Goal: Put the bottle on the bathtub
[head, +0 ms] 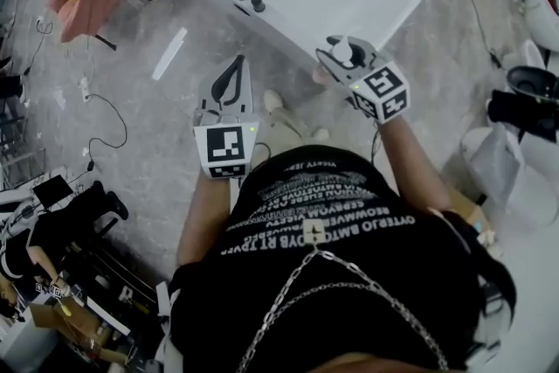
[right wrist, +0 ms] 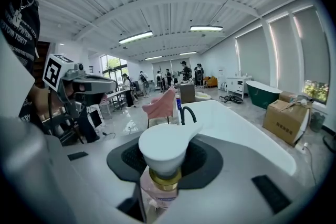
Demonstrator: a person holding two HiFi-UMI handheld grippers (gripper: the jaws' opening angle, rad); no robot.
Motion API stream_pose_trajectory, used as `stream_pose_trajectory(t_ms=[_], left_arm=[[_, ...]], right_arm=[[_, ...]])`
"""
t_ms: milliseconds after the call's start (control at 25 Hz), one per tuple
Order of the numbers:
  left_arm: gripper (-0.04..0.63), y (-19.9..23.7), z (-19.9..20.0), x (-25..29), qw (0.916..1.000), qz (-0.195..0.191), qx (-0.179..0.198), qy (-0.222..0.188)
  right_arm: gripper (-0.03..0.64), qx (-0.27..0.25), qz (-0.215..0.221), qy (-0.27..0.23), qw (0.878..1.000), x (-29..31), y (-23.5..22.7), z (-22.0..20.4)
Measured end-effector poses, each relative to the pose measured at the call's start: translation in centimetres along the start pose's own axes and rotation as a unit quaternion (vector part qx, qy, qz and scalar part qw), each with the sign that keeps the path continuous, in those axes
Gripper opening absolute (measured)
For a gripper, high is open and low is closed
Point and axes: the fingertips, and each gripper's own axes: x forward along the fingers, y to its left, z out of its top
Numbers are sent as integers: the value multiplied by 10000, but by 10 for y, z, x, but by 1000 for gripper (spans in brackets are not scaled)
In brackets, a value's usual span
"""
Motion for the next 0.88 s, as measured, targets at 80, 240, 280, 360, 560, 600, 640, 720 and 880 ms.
stream_pose_trajectory(t_ms=[80,240,280,360,560,600,640,720,880], left_arm=[[-3,-1,-7,6,10000,-76,26,52],[-3,4,-18,18,9997,-160,17,173],[-3,5,-19,21,9997,-171,31,200],[-3,7,-20,27,9995,-191,83,231],[-3,13,-26,36,9993,-263,77,271],[-3,16,-28,40,9992,-268,30,294],[-3,18,-31,43,9991,-272,-31,322],[-3,19,-39,44,9989,-279,-161,352],[-3,17,-51,43,9982,-283,-448,284]], right_arm=[[124,17,-25,60,10000,11,-4,-10],[124,204,-96,149,9996,33,-15,-27],[126,265,-129,169,9994,37,-18,-32],[126,302,-187,205,9992,44,-24,-40],[126,319,-302,377,9983,63,-36,-59],[126,316,-319,391,9982,68,-39,-60],[126,327,-330,415,9981,73,-42,-61],[126,380,-351,471,9976,79,-44,-62],[126,355,-433,551,9969,88,-51,-81]])
